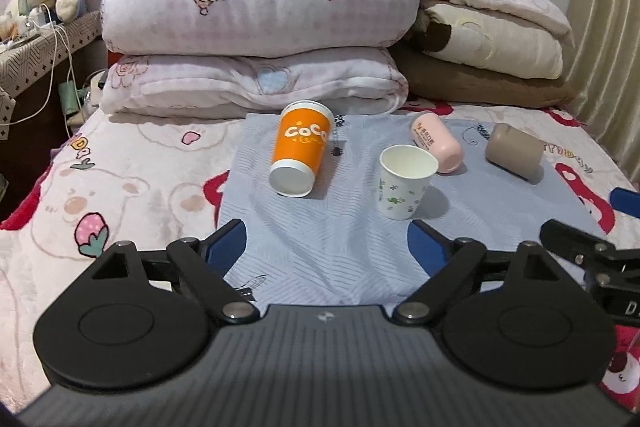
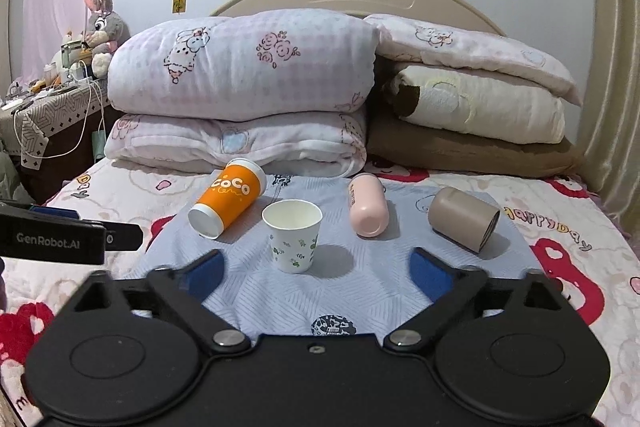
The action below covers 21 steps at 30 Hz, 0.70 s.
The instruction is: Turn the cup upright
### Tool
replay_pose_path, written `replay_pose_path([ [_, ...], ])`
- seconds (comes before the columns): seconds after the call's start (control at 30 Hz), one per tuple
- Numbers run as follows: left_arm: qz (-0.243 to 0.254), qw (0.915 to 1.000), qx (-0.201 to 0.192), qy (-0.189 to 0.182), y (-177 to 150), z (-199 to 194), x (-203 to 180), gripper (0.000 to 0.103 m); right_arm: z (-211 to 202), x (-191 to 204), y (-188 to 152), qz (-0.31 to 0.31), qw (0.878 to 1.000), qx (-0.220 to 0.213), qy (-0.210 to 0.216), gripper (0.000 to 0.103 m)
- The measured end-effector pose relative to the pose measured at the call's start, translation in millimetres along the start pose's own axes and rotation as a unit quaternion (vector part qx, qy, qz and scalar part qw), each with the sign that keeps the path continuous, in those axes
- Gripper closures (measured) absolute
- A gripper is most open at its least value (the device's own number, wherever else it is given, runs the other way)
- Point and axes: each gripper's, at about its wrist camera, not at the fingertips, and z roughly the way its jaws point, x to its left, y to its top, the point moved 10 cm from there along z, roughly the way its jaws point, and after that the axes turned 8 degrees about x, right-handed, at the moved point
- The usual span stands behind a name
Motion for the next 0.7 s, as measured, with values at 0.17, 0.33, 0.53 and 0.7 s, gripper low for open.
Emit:
replay_pose_path([
  [0.17, -0.008, 1.0000, -0.003, -0.003, 0, -2, 5, 0.005, 2, -6, -3, 0.023, 1.000, 0.006, -0.019, 0.000],
  [0.33, -0.005, 1.0000, 0.004, 0.006, -3, -1, 7, 0.002, 2, -10, -8, 0.035, 0.999, 0.011, -0.028, 0.000],
  [0.53, -0.012, 0.9996, 0.019, 0.017, -5, 5, 10, 0.000, -2, -10, -8, 0.032, 0.999, 0.010, -0.035, 0.000],
  [0.7, -0.013, 0.9991, 0.029, 0.030, -7, 8, 14, 0.000, -3, -9, -7, 0.029, 0.999, 0.012, -0.038, 0.000],
])
